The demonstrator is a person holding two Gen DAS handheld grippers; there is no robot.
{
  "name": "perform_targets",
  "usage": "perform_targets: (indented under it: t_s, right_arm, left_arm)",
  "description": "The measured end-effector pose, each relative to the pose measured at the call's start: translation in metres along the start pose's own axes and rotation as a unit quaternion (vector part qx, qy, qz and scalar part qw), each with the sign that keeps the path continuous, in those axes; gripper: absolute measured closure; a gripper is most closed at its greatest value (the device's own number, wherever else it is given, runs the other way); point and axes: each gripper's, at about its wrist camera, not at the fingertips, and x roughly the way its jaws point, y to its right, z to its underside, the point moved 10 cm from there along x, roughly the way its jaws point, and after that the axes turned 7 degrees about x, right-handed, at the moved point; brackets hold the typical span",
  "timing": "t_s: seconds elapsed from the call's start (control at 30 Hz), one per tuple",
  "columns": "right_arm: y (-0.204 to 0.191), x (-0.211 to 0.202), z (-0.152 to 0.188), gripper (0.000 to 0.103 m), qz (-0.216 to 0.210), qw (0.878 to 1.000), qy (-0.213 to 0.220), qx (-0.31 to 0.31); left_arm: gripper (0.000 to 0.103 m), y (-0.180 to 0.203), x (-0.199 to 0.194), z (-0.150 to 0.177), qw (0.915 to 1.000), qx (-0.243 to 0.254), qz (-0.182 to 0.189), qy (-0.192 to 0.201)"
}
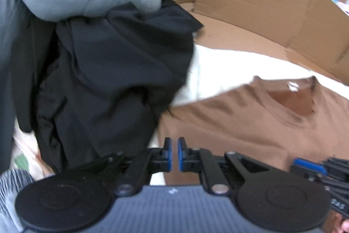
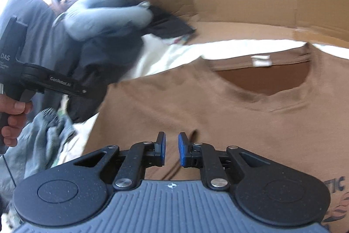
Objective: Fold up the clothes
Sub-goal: 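Press the folded side flat with the left tool while the right tool opens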
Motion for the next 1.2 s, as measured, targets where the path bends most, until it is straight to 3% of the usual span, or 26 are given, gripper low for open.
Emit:
perform_targets:
  t_s: [0.27, 0.47, 0.67, 0.8, 1.0, 1.1, 1.2]
  right_arm:
    - [-0.033, 0.015, 0.035, 0.090, -0.020, 0.997, -0.040, -0.057]
    - [-0.030, 0.027, 0.059, 0.085, -0.002, 0.990, -0.077, -0.115]
    - [-0.027, 0.008, 0.068, 0.085, 0.008, 0.985, -0.099, -0.143]
    - [-0.037, -0.006, 0.065, 0.085, -0.014, 0.985, -0.094, -0.141]
    - [-0.056, -0.014, 0.075, 0.079, -0.042, 0.985, -0.101, -0.134]
    - [-0.063, -0.012, 0.085, 0.078, -0.047, 0.984, -0.112, -0.133]
    - [-0.070, -0.009, 0.094, 0.078, -0.057, 0.983, -0.125, -0.120]
  left_arm:
    - [0.097, 0.038, -0.001, 0.045, 0.9973, 0.046, 0.047, -0.034]
    - [0.100, 0.018, 0.021, 0.062, 0.9967, 0.051, 0.020, -0.060]
    - [0.100, 0.032, 0.006, 0.076, 0.9962, 0.054, 0.037, -0.057]
    - [0.100, 0.046, -0.003, 0.088, 0.9957, 0.062, 0.045, -0.052]
    - [0.092, 0.058, 0.009, 0.118, 0.9934, 0.084, 0.041, -0.066]
    - [0.081, 0.065, 0.011, 0.140, 0.9908, 0.099, 0.053, -0.076]
    - [0.076, 0.064, 0.018, 0.150, 0.9902, 0.113, 0.028, -0.078]
